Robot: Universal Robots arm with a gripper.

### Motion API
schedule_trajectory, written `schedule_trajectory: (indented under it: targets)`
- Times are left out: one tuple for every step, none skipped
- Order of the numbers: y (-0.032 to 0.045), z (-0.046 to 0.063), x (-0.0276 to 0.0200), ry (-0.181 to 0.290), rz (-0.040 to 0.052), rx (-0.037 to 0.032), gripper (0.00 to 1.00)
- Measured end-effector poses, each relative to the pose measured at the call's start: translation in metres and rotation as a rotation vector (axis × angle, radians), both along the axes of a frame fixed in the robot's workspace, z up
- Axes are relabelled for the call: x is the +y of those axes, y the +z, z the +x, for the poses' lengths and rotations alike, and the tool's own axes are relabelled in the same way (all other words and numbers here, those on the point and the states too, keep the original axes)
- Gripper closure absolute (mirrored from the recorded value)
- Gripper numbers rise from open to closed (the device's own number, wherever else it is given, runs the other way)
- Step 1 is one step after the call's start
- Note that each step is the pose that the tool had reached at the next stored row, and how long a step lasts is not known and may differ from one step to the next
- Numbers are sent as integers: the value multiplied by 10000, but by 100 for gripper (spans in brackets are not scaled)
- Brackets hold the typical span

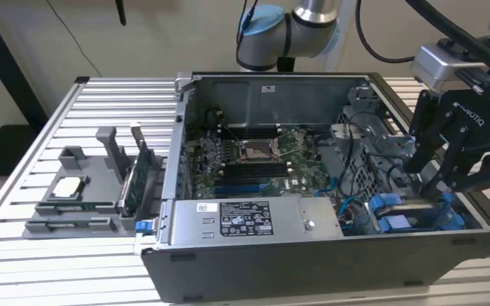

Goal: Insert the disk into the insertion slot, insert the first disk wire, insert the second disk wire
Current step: 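Insert the disk into the insertion slot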

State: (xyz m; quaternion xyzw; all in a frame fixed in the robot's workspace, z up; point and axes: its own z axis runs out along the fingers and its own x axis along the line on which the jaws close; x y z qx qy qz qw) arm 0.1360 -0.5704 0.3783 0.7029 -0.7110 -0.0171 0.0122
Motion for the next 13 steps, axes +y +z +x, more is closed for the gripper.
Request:
schedule_trajectory:
  targets:
    - [5, 0, 0, -1, -2, 0, 53]
    - [10, 0, 0, -1, -1, 0, 53]
    - [19, 0, 0, 0, -3, 0, 53]
    - [30, 0, 1, -1, -4, 0, 53]
    - [42, 0, 1, -1, -2, 0, 53]
    - [52, 0, 2, -1, -2, 0, 53]
    - [65, 0, 4, 0, -3, 0, 53]
    - [79, 0, 6, 0, -1, 0, 53]
    - [97, 0, 8, 0, -3, 0, 53]
    - [116, -1, 10, 0, -3, 0, 53]
    - [131, -1, 12, 0, -1, 0, 53]
    - [144, -3, 15, 0, -2, 0, 53]
    - [157, -5, 19, -1, -3, 0, 53]
